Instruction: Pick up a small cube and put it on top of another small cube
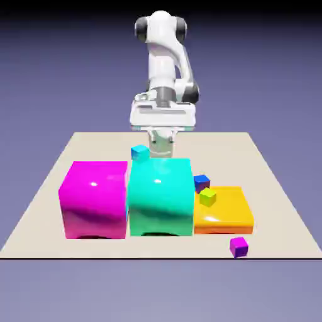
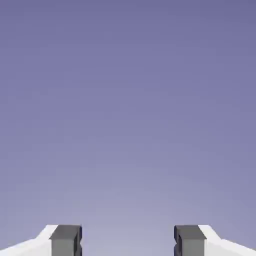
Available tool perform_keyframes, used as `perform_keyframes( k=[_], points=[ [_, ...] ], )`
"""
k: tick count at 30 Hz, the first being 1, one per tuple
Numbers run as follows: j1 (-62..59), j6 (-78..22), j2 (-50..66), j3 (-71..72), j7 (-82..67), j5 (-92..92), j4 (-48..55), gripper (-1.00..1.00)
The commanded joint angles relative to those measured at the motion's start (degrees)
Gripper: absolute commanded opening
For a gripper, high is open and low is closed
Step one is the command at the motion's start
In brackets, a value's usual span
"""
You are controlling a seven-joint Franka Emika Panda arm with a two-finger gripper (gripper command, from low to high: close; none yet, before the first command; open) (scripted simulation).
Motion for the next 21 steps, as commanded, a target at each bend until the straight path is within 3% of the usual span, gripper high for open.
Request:
perform_keyframes(
  k=[1, 21],
  points=[
    [1.5, 0.15, 2.08, -0.51, 0.78, -0.02, 0.95, 0.0],
    [31.42, 3.08, 43.61, -10.79, 16.34, -0.4, 19.83, 0.0]
  ],
)
